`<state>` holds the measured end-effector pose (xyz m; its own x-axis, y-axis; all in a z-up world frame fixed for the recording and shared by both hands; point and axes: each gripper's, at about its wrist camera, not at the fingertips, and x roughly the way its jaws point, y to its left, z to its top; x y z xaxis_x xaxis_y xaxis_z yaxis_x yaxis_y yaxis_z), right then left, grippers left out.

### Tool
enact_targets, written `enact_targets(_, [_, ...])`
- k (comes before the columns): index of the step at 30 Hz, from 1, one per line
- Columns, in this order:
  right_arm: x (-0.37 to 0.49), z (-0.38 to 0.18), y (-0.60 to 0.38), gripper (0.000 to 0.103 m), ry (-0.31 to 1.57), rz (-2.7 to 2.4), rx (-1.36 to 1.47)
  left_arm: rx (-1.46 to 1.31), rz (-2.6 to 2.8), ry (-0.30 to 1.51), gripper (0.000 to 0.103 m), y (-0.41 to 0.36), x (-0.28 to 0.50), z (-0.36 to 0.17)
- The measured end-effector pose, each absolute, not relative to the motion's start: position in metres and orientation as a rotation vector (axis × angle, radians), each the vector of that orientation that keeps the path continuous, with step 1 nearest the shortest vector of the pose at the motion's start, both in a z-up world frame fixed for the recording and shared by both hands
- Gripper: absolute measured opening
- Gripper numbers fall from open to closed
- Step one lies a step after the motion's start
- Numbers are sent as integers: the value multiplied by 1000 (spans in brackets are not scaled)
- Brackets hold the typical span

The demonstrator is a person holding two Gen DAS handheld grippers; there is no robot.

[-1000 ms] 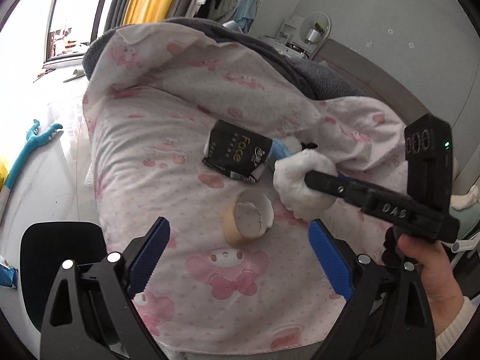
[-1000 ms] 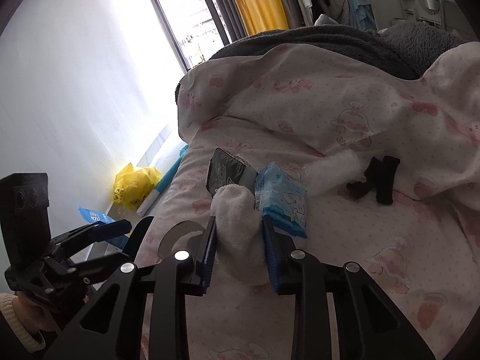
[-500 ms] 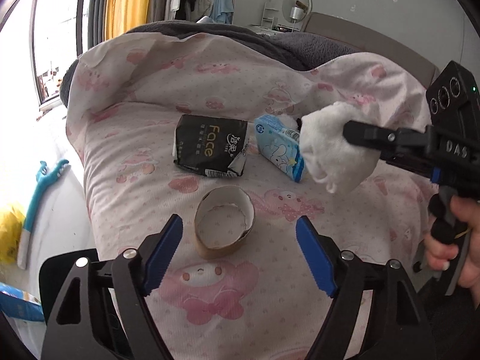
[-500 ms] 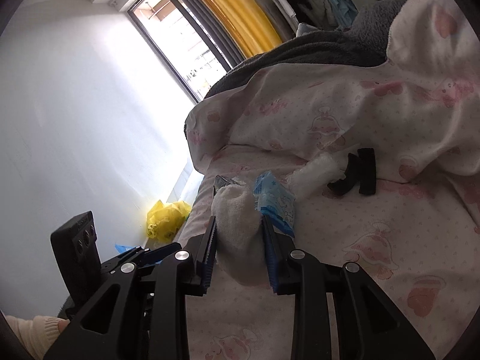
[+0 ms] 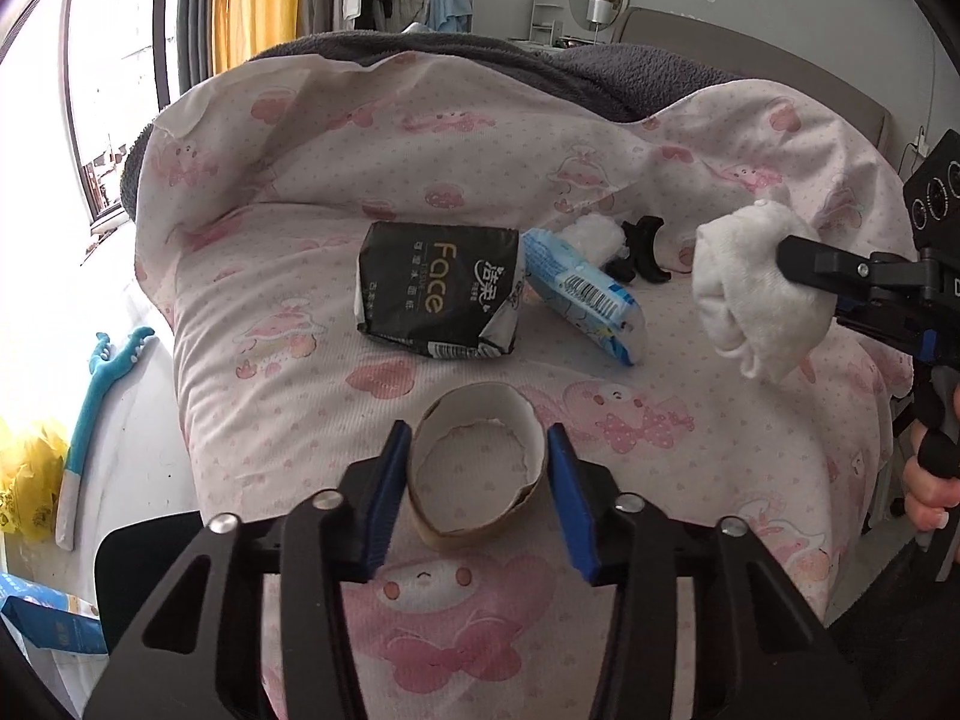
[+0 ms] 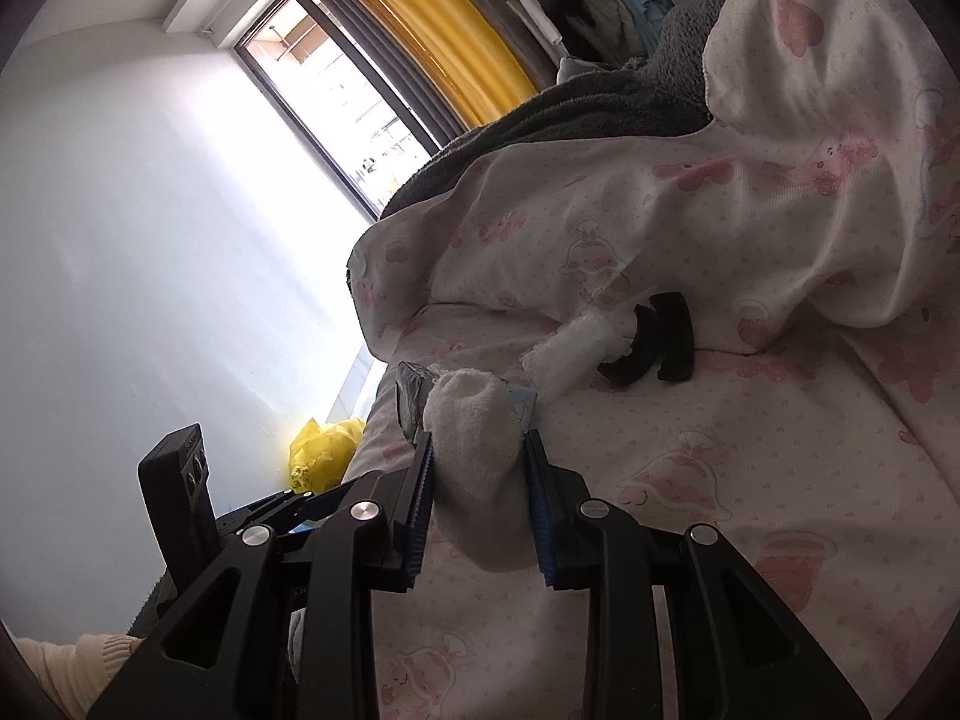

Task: Collect trash
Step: 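Open the left tool over the teal bin while the right holds its tissue ball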

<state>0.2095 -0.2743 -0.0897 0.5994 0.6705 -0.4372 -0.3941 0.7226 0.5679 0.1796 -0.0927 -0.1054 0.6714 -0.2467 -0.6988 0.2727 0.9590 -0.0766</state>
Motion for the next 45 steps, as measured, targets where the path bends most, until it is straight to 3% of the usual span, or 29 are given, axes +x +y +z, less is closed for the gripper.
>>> enact_targets(14, [210,-66,-229,29,683,634,378,58,-271,721,45,-76,164,-90])
enact_targets(28, [211,-44,-136,29,701,699,261,-15,-177,709,45,-5,146,-81])
enact_targets(45, [208,-46,-17,29,772,791,114,-87,-27,842,46,100,131,-127])
